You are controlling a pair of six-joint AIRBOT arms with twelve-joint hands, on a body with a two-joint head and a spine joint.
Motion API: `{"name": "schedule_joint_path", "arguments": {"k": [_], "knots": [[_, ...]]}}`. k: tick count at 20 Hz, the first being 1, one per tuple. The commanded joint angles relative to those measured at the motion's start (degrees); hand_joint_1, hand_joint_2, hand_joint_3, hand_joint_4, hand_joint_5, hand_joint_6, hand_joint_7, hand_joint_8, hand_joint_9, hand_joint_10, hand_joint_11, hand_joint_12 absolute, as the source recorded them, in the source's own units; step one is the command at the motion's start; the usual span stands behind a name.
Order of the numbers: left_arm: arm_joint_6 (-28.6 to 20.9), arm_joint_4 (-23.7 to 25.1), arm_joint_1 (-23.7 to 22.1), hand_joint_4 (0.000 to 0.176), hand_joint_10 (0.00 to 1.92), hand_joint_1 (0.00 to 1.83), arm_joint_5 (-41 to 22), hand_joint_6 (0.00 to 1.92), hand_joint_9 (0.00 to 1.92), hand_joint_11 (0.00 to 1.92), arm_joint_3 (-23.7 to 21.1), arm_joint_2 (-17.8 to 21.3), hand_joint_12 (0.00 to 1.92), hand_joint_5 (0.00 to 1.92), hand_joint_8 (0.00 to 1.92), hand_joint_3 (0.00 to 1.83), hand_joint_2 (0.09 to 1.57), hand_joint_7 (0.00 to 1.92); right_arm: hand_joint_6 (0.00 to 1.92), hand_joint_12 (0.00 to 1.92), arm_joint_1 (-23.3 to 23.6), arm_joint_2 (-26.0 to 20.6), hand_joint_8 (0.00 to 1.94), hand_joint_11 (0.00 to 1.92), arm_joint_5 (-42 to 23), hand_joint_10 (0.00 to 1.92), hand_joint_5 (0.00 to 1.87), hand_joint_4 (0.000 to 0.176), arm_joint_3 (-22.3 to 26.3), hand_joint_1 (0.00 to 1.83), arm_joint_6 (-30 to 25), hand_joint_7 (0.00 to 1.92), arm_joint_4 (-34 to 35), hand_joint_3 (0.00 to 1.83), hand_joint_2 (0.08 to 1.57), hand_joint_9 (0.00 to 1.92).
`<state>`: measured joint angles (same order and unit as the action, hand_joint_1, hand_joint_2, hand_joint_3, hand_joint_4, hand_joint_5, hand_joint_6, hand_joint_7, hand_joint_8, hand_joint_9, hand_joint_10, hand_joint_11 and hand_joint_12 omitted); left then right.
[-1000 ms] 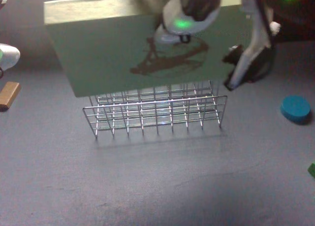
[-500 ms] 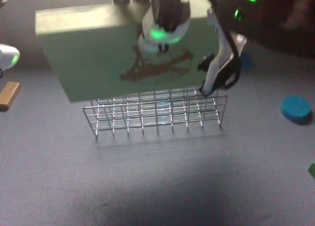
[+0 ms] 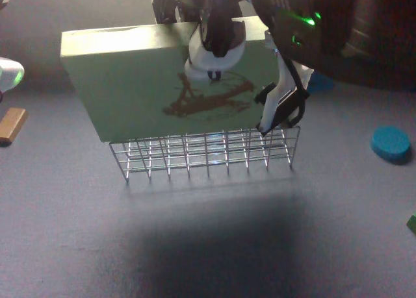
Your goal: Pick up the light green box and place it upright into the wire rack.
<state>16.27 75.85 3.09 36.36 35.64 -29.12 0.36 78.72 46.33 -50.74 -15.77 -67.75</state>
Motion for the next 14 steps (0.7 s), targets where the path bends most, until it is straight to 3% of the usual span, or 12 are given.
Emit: {"name": "schedule_joint_path", "arguments": {"k": [1, 14], "knots": [[0.4, 4.3, -0.7, 0.000, 0.01, 0.02, -0.8, 0.00, 0.14, 0.00, 0.0, 0.3, 0.41, 0.24, 0.00, 0.00, 1.31, 0.17, 0.91, 1.34, 0.0, 0.5, 0.79, 0.82, -2.2, 1.18, 0.94, 0.000, -0.5, 1.38, -0.5, 1.09, -4.7, 0.00, 1.09, 0.97], [0.4, 4.3, -1.1, 0.000, 0.01, 0.06, -0.6, 0.00, 0.16, 0.00, -0.6, 0.3, 0.51, 0.27, 0.01, 0.00, 1.30, 0.21, 0.91, 1.33, -6.4, 3.8, 0.79, 0.81, -5.2, 1.17, 0.94, 0.000, -7.3, 1.38, -3.8, 1.09, -5.2, 0.00, 1.09, 0.98]]}}
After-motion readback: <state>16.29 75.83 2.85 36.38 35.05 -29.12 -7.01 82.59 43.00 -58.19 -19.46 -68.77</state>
